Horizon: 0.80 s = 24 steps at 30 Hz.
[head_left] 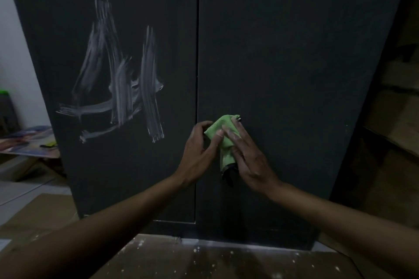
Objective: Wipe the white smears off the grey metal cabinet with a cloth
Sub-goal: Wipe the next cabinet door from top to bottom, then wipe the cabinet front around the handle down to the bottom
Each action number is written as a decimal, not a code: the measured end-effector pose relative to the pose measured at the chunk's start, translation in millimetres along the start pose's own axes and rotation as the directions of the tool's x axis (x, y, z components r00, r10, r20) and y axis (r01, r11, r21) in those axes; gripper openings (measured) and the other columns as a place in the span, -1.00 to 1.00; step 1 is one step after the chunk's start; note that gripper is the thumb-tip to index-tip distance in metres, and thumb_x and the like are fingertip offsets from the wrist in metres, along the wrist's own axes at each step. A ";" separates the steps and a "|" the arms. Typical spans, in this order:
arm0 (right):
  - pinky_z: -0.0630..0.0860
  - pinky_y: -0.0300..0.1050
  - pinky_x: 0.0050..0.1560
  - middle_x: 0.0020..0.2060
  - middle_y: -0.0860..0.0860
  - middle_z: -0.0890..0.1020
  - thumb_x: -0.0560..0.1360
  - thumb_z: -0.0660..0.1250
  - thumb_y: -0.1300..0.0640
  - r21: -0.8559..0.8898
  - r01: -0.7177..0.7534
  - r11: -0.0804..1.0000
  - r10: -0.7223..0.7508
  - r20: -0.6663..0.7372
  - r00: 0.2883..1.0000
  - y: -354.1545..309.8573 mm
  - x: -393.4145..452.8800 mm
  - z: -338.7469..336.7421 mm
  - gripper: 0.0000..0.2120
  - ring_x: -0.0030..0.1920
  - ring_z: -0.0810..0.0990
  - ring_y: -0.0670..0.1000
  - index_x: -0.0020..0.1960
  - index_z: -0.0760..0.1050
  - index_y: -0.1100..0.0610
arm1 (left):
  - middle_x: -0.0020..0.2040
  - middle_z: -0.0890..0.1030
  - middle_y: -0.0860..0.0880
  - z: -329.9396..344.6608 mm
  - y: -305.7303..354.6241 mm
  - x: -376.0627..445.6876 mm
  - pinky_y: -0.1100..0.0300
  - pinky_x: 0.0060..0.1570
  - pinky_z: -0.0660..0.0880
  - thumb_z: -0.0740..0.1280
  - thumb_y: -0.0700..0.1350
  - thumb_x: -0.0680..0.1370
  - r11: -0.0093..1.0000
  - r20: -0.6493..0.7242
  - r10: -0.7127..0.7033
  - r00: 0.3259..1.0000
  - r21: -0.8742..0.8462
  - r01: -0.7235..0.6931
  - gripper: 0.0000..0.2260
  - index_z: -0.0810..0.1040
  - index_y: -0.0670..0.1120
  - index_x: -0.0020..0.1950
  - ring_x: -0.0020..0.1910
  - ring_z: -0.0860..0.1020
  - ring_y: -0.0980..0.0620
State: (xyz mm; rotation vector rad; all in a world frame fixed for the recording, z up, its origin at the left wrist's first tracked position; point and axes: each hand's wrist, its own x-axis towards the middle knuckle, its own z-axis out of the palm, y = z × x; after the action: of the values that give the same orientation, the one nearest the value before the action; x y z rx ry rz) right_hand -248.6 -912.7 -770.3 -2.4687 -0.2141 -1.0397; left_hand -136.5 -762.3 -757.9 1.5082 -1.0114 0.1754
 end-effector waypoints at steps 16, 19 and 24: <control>0.57 0.22 0.37 0.15 0.18 0.74 0.60 0.40 0.22 0.686 -0.636 0.354 0.548 0.399 0.735 -7.5 10.8 3.8 -0.69 0.25 0.69 0.24 0.34 0.64 0.10 | 0.01 0.66 -0.03 -26.8 -16.3 -21.9 0.11 -0.11 0.65 0.38 0.19 0.62 0.985 0.044 -0.104 0.994 0.145 0.097 -0.68 0.55 -0.07 0.10 -0.05 0.66 0.03; 0.49 0.33 0.44 0.21 0.25 0.70 0.61 0.39 0.08 0.702 -0.679 0.214 0.534 0.498 0.684 -9.5 12.8 24.4 -0.67 0.28 0.66 0.29 0.32 0.65 0.19 | -0.13 0.67 0.04 -41.1 -18.9 -33.9 0.24 -0.27 0.57 0.42 0.20 0.60 0.977 0.016 -0.156 0.988 0.152 0.151 -0.67 0.54 -0.08 -0.01 -0.19 0.64 0.14; 0.55 0.21 0.36 0.24 0.27 0.69 0.64 0.38 -0.06 0.661 -0.736 0.146 0.404 0.639 0.654 -10.4 15.4 57.4 -0.55 0.28 0.67 0.28 0.35 0.60 0.27 | -0.20 0.68 -0.03 -65.1 -9.6 -43.5 0.07 -0.26 0.60 0.45 0.15 0.60 0.966 -0.033 -0.167 0.985 0.196 0.170 -0.69 0.61 -0.08 -0.13 -0.20 0.67 0.03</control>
State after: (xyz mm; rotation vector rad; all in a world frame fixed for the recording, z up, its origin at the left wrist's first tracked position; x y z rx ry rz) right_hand -204.2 -877.5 -791.0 -1.3717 0.1144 -0.0235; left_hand -127.9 -686.3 -777.1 1.7641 -0.8674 0.1714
